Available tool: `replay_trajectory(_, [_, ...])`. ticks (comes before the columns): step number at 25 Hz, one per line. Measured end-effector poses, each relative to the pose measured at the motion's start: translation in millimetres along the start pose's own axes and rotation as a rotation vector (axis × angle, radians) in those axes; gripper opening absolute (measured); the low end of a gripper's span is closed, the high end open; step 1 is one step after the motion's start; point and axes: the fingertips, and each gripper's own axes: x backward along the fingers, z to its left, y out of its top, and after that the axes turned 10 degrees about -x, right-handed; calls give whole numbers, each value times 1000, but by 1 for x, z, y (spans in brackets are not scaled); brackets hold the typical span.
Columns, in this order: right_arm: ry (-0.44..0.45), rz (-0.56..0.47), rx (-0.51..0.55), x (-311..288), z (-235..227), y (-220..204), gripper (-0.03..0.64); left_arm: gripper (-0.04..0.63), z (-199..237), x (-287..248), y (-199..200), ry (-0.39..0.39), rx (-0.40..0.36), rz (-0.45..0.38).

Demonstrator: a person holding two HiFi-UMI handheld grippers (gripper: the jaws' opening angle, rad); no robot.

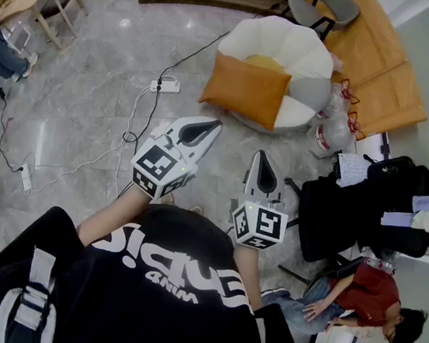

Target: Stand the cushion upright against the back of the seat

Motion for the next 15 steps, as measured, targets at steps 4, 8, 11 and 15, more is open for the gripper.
replay_trajectory(4, [2,4,2,-1,1,-2,21,6,0,0,-3,-2,3,3])
replay_trajectory(8, [-1,5,1,-2,3,-3,21,6,2,1,-4,-6,4,5])
replay_trajectory(11, [-3,7,-4,-3,4,-5,21,6,4,3,-5,-9,2,10])
replay_trajectory(15, [1,-20,-43,-3,8,-3,21,6,9,8,-4,-9,-5,24])
